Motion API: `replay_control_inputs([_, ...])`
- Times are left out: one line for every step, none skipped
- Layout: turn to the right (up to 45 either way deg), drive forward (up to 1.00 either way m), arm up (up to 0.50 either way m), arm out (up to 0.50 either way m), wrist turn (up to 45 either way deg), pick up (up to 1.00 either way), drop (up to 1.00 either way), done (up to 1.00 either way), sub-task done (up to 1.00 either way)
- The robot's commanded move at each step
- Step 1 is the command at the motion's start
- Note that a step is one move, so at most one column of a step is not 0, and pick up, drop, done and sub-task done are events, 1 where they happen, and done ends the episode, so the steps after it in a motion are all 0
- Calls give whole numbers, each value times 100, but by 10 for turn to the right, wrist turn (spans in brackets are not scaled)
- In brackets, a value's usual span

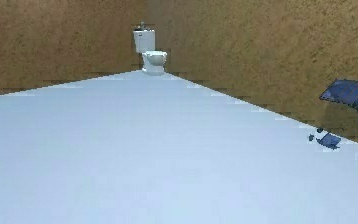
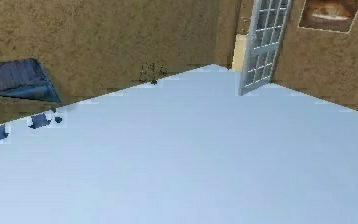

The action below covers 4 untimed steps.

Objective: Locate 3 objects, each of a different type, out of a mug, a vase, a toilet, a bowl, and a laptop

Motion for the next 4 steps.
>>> replay_control_inputs([0, 100, 0, 0, 0, 0, 0, 0, 0])
replay_control_inputs([0, 100, 0, 0, 0, 0, 0, 0, 0])
replay_control_inputs([-30, 0, 0, 0, 0, 0, 0, 0, 0])
replay_control_inputs([0, 100, 0, 0, 0, 0, 0, 0, 0])
